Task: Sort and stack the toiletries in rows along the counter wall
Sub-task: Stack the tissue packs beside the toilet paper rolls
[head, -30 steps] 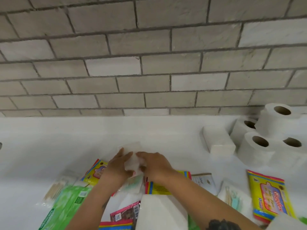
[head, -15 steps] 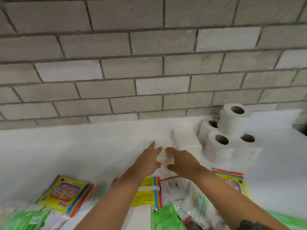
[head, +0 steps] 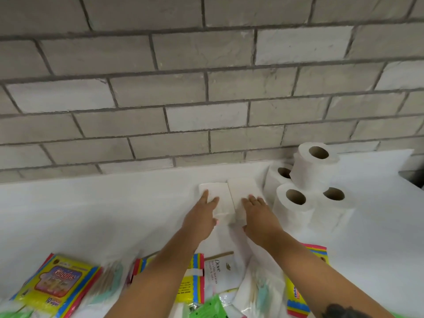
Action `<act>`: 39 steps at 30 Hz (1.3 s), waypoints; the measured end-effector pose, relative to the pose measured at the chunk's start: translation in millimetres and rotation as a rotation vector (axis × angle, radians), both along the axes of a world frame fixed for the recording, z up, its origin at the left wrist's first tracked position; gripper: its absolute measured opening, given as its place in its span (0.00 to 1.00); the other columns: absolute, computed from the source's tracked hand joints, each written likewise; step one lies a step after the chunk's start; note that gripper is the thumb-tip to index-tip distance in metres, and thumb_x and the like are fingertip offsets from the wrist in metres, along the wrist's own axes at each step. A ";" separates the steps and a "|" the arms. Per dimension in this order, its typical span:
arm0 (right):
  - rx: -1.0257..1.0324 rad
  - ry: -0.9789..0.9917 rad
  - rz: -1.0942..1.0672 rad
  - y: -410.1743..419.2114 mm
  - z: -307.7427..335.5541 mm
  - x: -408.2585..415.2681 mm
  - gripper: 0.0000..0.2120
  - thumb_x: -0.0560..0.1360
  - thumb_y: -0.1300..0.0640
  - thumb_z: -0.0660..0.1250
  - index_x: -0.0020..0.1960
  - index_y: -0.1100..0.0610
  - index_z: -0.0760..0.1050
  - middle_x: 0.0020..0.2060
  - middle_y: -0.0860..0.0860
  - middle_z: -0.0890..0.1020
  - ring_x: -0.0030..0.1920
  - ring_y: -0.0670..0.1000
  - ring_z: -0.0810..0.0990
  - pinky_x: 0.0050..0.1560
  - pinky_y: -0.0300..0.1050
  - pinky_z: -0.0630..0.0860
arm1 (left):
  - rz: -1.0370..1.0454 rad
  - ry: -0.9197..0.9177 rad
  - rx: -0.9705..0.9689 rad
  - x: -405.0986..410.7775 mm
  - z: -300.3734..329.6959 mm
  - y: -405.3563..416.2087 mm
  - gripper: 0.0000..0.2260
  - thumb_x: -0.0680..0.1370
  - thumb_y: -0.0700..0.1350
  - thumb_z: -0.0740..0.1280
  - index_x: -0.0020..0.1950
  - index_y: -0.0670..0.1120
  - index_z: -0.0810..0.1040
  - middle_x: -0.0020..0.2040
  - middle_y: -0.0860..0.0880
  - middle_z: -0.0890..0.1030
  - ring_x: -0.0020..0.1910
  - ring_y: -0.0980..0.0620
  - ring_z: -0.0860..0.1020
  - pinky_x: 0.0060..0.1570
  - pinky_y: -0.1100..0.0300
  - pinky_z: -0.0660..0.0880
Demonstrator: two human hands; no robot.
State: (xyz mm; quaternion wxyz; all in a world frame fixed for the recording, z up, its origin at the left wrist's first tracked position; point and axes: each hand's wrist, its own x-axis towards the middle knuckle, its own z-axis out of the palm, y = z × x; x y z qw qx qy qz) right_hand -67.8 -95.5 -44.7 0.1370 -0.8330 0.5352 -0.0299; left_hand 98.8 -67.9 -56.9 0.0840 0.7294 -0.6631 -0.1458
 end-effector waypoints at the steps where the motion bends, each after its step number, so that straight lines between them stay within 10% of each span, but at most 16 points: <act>1: -0.010 0.002 0.003 -1.2 -0.4 0.0 0.33 0.77 0.61 0.61 0.77 0.56 0.49 0.77 0.54 0.51 0.76 0.57 0.49 0.75 0.49 0.50 | 0.013 0.004 -0.002 -0.5 -1.0 -2.8 0.31 0.79 0.45 0.64 0.77 0.53 0.52 0.78 0.51 0.42 0.73 0.49 0.63 0.68 0.57 0.67; 7: -0.040 0.017 0.016 -4.8 -2.1 -1.5 0.32 0.77 0.60 0.61 0.77 0.56 0.50 0.76 0.54 0.52 0.76 0.57 0.51 0.74 0.49 0.52 | 0.047 0.011 -0.009 -0.4 -5.3 -13.0 0.30 0.79 0.44 0.64 0.77 0.54 0.53 0.79 0.51 0.43 0.75 0.49 0.61 0.68 0.57 0.66; 12: -0.095 0.061 0.022 -6.2 -2.4 1.4 0.29 0.76 0.59 0.62 0.74 0.58 0.56 0.73 0.56 0.59 0.72 0.58 0.58 0.73 0.50 0.57 | 0.117 -0.179 0.000 -8.5 -1.7 -10.4 0.28 0.79 0.44 0.63 0.76 0.56 0.54 0.78 0.46 0.44 0.77 0.42 0.47 0.72 0.38 0.49; 20: -0.123 0.125 0.048 -5.6 5.7 -0.1 0.22 0.75 0.62 0.57 0.68 0.58 0.63 0.64 0.55 0.68 0.63 0.58 0.66 0.66 0.52 0.65 | 0.087 -0.447 -0.166 -22.1 2.1 -6.1 0.28 0.75 0.43 0.67 0.73 0.47 0.61 0.66 0.45 0.65 0.66 0.45 0.67 0.71 0.38 0.56; 29: 0.055 0.032 0.115 4.3 25.7 -17.6 0.30 0.78 0.55 0.60 0.76 0.57 0.52 0.76 0.55 0.53 0.75 0.57 0.53 0.74 0.55 0.54 | 0.059 -0.279 -0.021 -19.9 19.3 7.5 0.33 0.76 0.58 0.63 0.76 0.50 0.54 0.76 0.48 0.58 0.76 0.44 0.52 0.69 0.32 0.43; 39: 0.090 -0.227 -0.073 70.4 51.5 -77.4 0.21 0.74 0.48 0.67 0.65 0.50 0.71 0.64 0.50 0.75 0.63 0.52 0.72 0.60 0.41 0.68 | -0.014 0.165 -0.119 -65.3 35.5 72.6 0.27 0.76 0.53 0.65 0.74 0.53 0.62 0.75 0.52 0.62 0.74 0.50 0.59 0.75 0.44 0.49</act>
